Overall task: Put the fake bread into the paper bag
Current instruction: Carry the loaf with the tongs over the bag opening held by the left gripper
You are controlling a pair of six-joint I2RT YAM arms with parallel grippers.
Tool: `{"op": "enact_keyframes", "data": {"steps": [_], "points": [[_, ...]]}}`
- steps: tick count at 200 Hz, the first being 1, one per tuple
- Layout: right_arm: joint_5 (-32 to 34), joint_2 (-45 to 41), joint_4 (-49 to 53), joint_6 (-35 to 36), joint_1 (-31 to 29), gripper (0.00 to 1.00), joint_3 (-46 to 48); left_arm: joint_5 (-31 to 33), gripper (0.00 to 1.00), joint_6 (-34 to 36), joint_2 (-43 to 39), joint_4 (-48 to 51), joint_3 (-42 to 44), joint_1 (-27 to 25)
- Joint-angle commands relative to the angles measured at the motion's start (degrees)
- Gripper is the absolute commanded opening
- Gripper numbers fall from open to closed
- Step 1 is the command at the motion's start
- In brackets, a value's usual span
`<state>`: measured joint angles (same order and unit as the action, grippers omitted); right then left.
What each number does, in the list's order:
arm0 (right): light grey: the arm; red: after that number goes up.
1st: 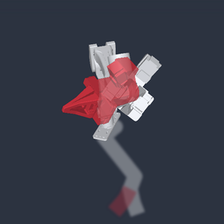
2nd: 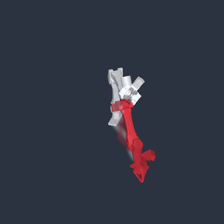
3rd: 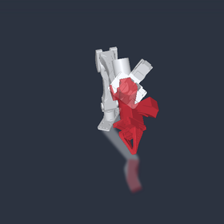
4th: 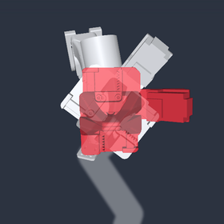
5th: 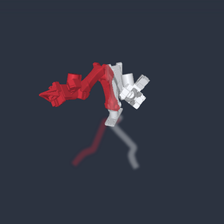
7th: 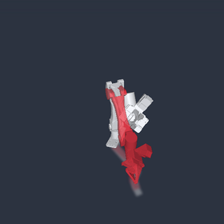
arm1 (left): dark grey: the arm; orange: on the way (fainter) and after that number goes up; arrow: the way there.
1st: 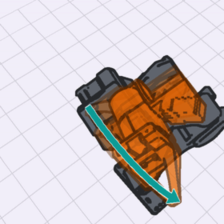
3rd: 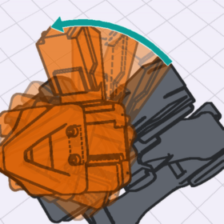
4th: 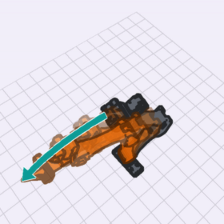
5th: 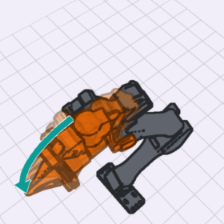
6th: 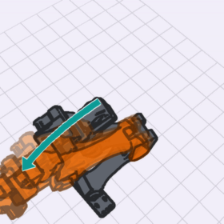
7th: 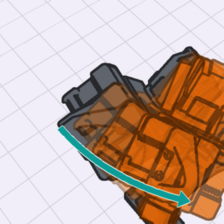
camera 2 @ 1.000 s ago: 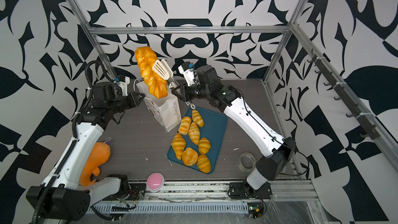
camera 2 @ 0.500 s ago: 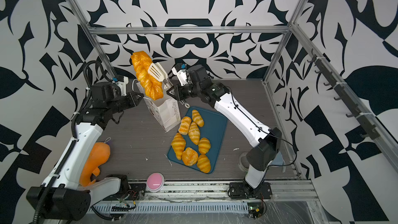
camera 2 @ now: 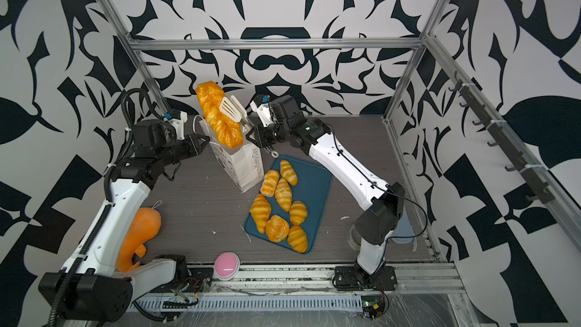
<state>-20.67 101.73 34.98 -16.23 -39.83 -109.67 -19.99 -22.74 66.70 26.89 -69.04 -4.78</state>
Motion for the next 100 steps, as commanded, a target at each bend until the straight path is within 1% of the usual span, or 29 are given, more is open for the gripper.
{"op": "enact_keyframes", "data": {"steps": [1, 59, 100], "points": [[2.2, -2.14, -2.16, 2.43, -0.2, 0.31, -3.51, -0.77, 0.13, -0.51, -1.24, -0.54, 0.92, 0.29], [3.52, -0.45, -0.48, 2.87, -0.16, 0.31, -4.06, -0.76, 0.13, -0.56, -1.28, -0.68, 0.92, 0.45], [4.61, -1.05, -0.18, 3.39, -0.16, 0.31, -2.43, -0.82, 0.13, -0.56, -1.28, -0.64, 0.92, 0.62]]}}
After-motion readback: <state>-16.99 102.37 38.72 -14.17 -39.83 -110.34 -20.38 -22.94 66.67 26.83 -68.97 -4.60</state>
